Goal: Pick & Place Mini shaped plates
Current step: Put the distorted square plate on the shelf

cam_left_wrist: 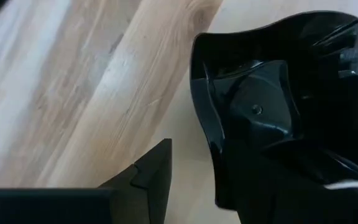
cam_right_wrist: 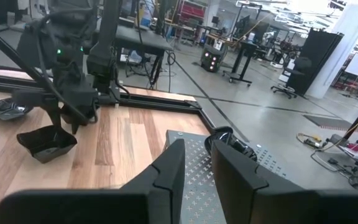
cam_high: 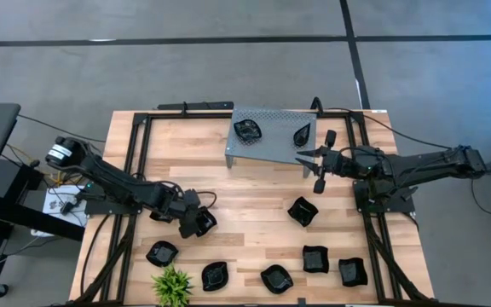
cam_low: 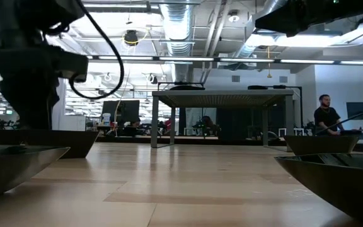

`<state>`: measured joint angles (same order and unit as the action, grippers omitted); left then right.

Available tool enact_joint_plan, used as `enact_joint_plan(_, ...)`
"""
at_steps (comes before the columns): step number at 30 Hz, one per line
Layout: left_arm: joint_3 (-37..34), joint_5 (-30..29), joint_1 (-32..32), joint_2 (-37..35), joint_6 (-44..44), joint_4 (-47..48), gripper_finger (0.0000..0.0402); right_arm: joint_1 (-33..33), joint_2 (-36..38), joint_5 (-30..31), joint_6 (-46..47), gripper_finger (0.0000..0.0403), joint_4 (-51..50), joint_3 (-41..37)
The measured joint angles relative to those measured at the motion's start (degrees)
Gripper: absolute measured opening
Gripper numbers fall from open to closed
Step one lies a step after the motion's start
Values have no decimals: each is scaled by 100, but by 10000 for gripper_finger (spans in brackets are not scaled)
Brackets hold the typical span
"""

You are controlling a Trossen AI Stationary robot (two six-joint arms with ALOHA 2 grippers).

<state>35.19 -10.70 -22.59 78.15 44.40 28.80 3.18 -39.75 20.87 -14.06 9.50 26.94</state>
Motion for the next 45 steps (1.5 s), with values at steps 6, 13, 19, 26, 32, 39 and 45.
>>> enact_joint_plan(6,-60,-196,-2,-10,-241,-210,88,-2,2,2,-2,75,7,0)
enact_joint_plan(13,320,-449,159,-11,-808,-769,7,-2,2,2,-1,75,4,0)
enact_joint_plan(19,1710,-940,679,-11,-2739,-1264,5,-2,2,2,2,75,4,0)
enact_joint_plan(26,3151,-93,1796,193,-5240,-1677,5,-1,-48,2,7,75,14,0)
enact_joint_plan(32,4477,1102,2817,1402,-6432,-1618,6,0,-268,7,13,75,17,-2)
enact_joint_plan(39,5595,1382,3808,2606,-7175,-1421,6,4,-233,10,44,75,-328,-2)
enact_joint_plan(45,5703,1752,4350,3109,-7184,-1419,7,-55,-57,13,61,75,-403,-2)
